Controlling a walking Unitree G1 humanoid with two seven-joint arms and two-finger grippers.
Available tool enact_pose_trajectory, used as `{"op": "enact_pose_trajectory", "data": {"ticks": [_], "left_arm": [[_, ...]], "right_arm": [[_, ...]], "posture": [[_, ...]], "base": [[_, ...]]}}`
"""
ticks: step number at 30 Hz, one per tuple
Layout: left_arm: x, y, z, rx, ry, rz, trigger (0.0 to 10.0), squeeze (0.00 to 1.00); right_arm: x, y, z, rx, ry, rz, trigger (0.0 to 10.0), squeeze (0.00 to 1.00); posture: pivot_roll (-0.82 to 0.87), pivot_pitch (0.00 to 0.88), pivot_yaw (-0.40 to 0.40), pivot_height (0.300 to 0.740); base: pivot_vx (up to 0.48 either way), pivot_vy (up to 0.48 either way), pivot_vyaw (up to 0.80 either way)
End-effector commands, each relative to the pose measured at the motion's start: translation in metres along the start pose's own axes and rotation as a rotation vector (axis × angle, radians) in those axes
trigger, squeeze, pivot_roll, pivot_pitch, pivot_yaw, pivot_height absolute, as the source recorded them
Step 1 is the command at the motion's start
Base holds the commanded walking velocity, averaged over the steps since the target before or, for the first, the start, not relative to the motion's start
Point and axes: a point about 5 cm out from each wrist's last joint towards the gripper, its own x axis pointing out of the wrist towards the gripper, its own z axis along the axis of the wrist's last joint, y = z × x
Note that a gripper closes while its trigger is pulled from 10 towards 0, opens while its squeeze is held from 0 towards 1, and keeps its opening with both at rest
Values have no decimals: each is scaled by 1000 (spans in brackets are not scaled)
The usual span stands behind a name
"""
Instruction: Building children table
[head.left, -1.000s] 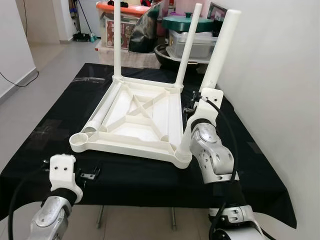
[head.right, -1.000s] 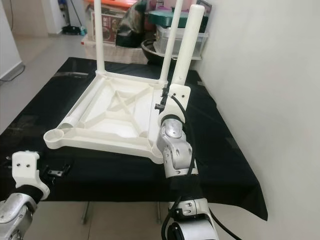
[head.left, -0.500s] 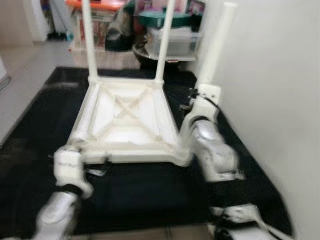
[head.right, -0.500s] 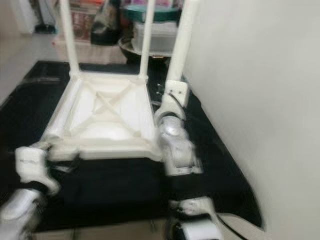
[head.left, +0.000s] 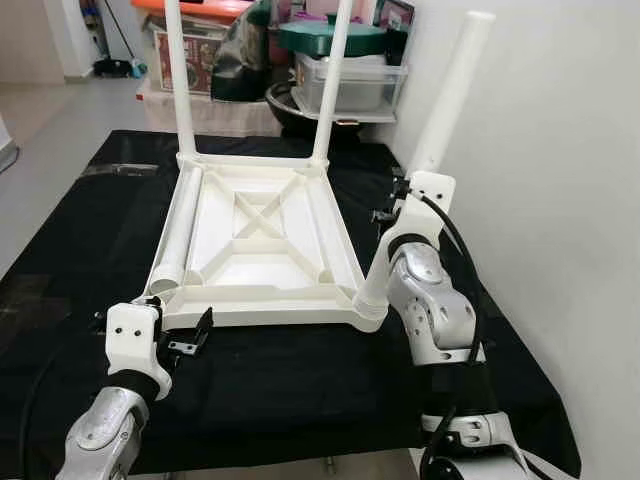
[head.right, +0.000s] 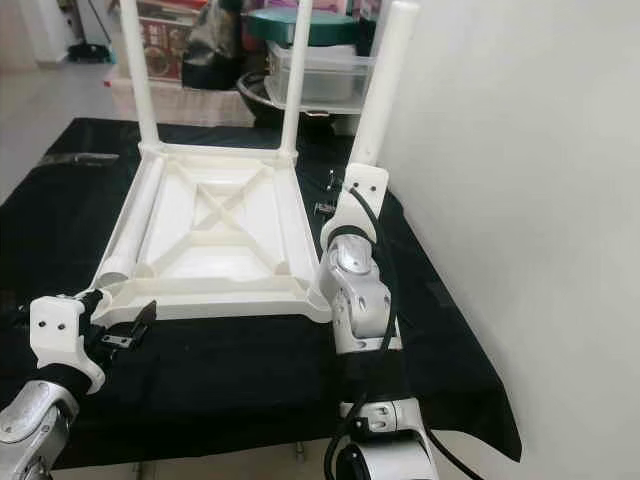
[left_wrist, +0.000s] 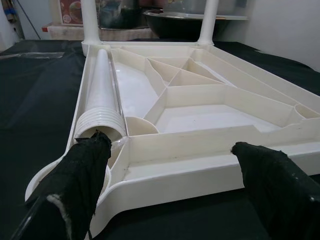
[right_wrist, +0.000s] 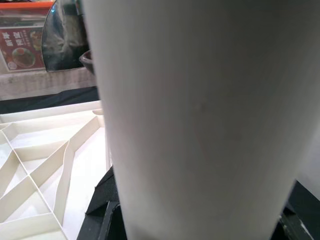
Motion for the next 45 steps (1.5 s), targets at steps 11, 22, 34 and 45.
{"op": "enact_pose_trajectory", "data": {"ticks": [11, 22, 34, 45], "left_arm": [[0, -4, -6, -14, 21, -19, 10000, 0], [1, -4, -6, -12, 20, -23, 10000, 0], [2, -4, -6, -13, 23, -26, 10000, 0], [5, -6, -7, -17, 23, -31, 10000, 0]], "right_arm": [[-6, 3, -41, 16, 239, 50, 10000, 0], [-7, 4, -30, 48, 215, 57, 10000, 961], [-2, -6, 17, 18, 53, 133, 10000, 1000], [10, -47, 70, -160, -121, 523, 10000, 0]], "posture": [[47, 0, -85, 740], [46, 0, -83, 740], [40, 0, -74, 740], [20, 0, -68, 740]], "base": [[0, 0, 0], [0, 0, 0], [0, 0, 0], [0, 0, 0]]}}
